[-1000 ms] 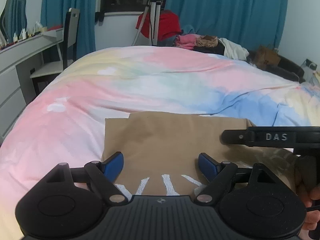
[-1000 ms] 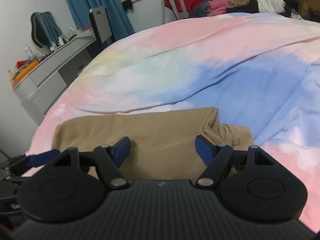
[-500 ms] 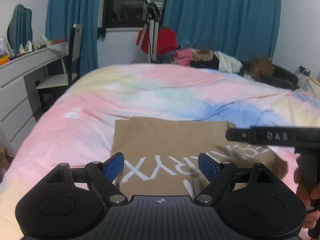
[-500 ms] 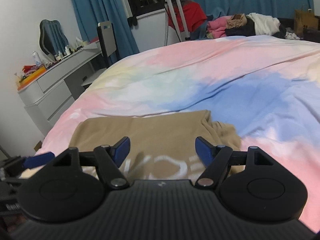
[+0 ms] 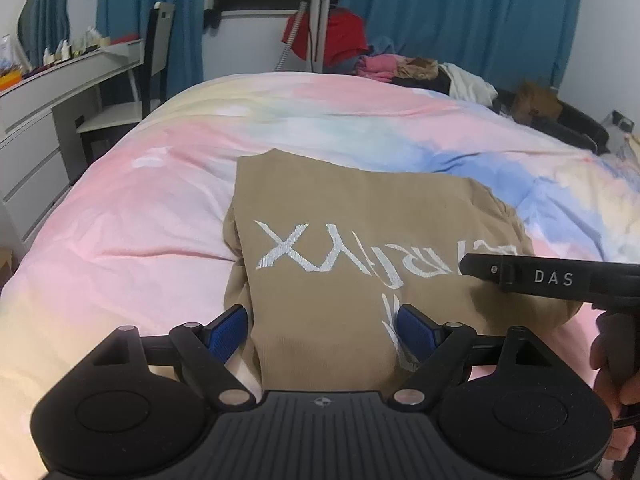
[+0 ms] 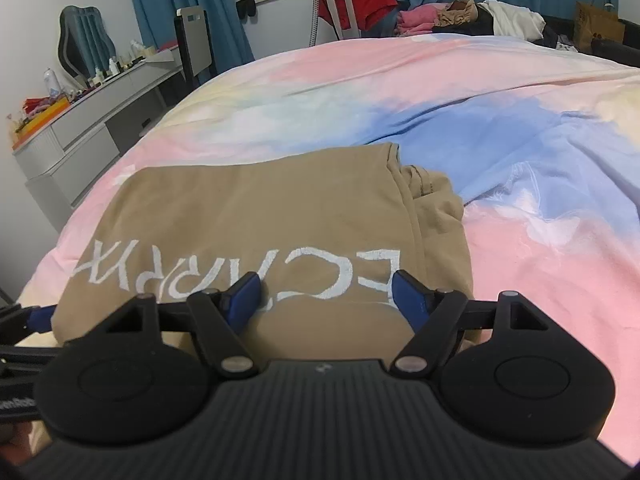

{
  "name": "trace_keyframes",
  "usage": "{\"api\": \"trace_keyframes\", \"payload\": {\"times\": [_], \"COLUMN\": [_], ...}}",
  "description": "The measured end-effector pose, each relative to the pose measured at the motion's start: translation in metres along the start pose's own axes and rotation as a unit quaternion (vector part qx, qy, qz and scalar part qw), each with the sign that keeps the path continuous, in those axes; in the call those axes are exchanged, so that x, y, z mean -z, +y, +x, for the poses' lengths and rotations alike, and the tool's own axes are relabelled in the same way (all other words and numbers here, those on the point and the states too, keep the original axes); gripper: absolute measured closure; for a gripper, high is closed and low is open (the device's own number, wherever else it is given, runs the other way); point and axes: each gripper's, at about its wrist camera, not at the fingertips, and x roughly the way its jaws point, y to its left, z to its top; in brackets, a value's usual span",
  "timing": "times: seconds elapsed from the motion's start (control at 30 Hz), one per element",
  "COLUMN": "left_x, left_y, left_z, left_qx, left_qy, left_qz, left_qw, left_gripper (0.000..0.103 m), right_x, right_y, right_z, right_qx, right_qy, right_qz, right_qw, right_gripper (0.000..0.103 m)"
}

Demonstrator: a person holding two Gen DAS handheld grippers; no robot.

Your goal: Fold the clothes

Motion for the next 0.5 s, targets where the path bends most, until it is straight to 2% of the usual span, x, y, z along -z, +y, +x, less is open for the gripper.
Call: {"api": "trace_keyframes", "payload": {"times": [0.13, 0.27, 0.37, 0.47, 0.5], "left_x": [0.007, 0.016, 0.025, 0.033, 0.035], "left_y": [-0.002, 0.005, 0.025, 0.046, 0.052], "left_z": [-0.022, -0.042, -0.041, -0.020, -0.014], "left_qx": [0.004, 0.037, 0.084, 0.113, 0.120], "left_qy": [0.012, 0.044, 0.071, 0.110, 0.107], "left_qz": [-0.023, -0.085, -0.159, -0.244, -0.274], "left_qw": [0.9996, 0.9947, 0.9811, 0.9569, 0.9483], "left_gripper": [0.019, 0.018, 0.018, 0.018, 0.018], "right_x": [0.002, 0.003, 0.003, 0.000, 0.000], "right_y": [-0.002, -0.001, -0.002, -0.005, -0.005], "right_z": [-0.003, -0.007, -0.009, -0.009, -0.009], "right_qx": [-0.002, -0.001, -0.003, -0.005, -0.006], "right_qy": [-0.001, -0.002, 0.000, 0.003, 0.004], "right_qz": [0.001, 0.002, 0.009, 0.018, 0.019], "right_qw": [1.000, 1.000, 1.000, 1.000, 1.000], "right_gripper": [0.028, 0.028, 0.028, 0.028, 0.028]}}
